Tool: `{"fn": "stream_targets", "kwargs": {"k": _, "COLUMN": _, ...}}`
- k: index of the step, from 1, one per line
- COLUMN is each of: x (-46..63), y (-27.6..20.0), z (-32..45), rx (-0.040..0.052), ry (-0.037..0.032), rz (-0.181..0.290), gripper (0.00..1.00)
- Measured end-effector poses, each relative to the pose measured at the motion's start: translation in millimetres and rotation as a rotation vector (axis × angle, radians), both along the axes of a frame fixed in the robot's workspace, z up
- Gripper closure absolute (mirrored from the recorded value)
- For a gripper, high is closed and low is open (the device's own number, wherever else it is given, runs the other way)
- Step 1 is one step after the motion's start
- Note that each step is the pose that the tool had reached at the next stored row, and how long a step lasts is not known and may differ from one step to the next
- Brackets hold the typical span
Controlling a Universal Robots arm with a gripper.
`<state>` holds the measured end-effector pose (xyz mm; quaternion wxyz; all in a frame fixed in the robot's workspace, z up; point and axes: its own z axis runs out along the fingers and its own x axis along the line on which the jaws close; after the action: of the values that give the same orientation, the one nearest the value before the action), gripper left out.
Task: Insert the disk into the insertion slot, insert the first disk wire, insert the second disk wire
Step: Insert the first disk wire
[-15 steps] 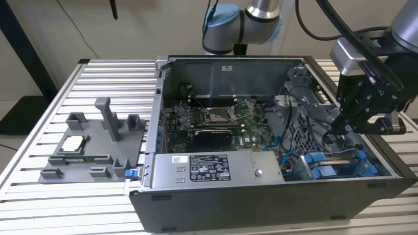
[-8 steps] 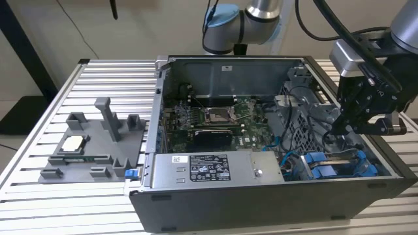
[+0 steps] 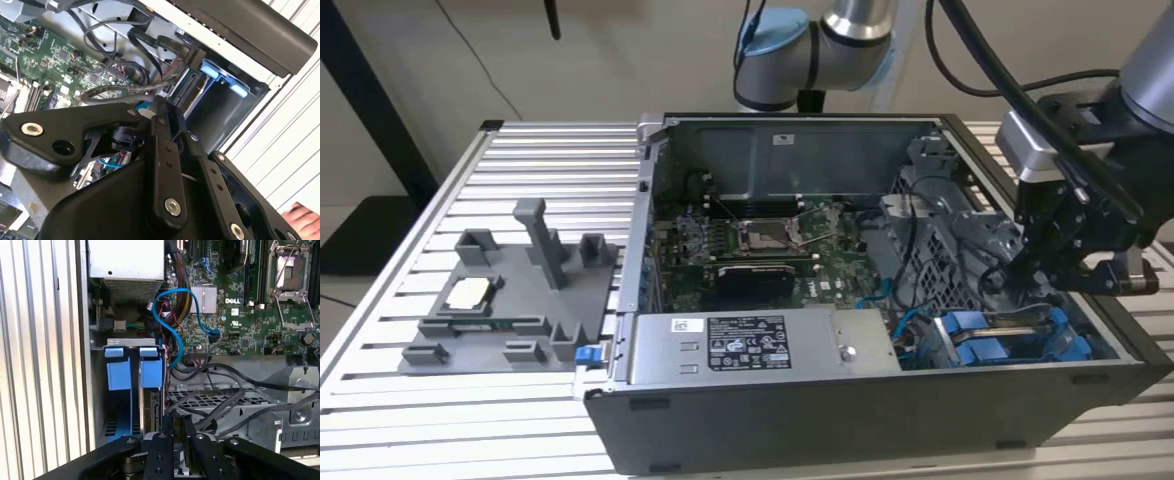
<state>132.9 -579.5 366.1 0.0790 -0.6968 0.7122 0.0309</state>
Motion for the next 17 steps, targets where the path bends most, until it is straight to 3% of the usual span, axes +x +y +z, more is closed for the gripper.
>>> {"fn": "stream_targets", "kwargs": {"k": 9, "x": 11.8, "y": -0.5, "z": -5.1, "rx": -0.0172, "ry": 0.0009, "rz": -0.005, "gripper": 0.81}}
{"fn": "stream_targets", "kwargs": {"k": 13, "x": 20.5, "y": -0.5, "z": -6.9, "rx": -0.023, "ry": 0.013, "rz": -0.005, "gripper": 0.81}}
{"fn": "stream_targets", "kwargs": {"k": 17, "x": 22.5, "y": -0.5, "z": -10.6, "rx": -0.0236, "ry": 0.0226, "rz": -0.007, "gripper": 0.81}}
